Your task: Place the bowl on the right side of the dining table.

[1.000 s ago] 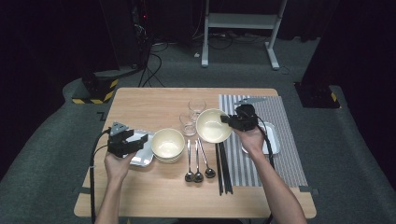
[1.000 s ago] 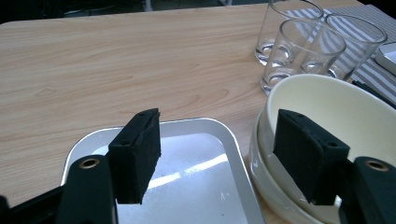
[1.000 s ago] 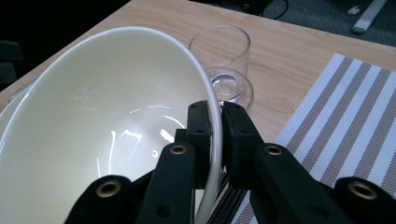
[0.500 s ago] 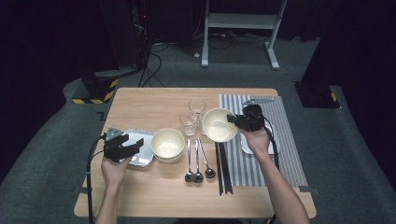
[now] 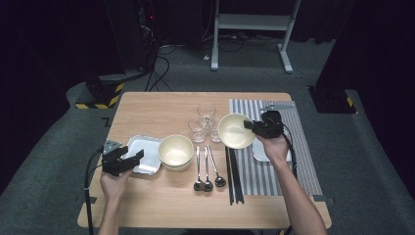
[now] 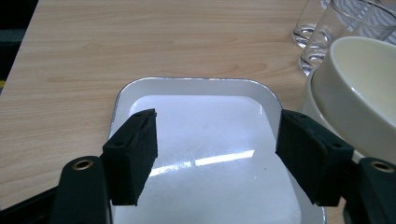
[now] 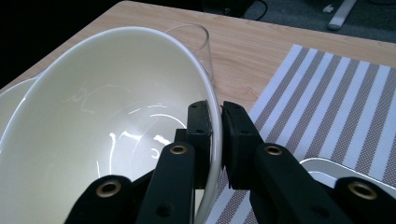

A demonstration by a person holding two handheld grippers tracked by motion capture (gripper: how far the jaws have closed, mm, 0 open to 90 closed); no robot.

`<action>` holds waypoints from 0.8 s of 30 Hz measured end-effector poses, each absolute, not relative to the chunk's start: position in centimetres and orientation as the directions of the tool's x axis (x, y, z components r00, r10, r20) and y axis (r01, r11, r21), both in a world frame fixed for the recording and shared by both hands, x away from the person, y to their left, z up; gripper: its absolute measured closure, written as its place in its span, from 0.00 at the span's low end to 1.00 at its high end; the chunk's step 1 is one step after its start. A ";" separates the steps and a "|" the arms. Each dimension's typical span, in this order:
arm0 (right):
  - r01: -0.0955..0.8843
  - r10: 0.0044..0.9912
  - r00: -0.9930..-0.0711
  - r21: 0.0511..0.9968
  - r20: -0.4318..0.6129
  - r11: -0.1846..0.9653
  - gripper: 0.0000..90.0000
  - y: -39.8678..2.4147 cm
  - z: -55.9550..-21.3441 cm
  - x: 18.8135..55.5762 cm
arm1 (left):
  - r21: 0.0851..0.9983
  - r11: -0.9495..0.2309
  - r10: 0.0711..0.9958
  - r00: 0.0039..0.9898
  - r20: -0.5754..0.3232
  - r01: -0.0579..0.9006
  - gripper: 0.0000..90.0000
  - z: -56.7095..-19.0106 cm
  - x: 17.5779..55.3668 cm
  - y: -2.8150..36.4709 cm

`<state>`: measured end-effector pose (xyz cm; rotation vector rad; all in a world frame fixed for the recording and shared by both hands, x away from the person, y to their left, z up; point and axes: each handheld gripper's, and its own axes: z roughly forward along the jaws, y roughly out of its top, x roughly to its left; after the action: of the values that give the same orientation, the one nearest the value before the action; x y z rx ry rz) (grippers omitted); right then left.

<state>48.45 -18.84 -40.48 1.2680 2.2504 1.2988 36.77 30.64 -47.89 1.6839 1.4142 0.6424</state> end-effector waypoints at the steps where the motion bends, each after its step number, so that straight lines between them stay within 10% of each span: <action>1: 0.561 0.785 -0.588 0.797 0.194 0.224 0.91 -19.0 -40.5 48.5 | 0.839 -0.028 0.965 0.235 -0.120 0.543 0.33 -48.0 36.7 30.8; 24: 0.588 0.814 -0.542 0.786 0.208 0.190 0.91 -21.6 -41.2 48.3 | 0.848 -0.009 0.975 0.193 -0.110 0.530 0.33 -49.7 34.5 32.1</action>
<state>48.35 -21.57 -41.22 1.3403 2.2104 1.2758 34.49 32.12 -49.68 1.6535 1.4461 0.6873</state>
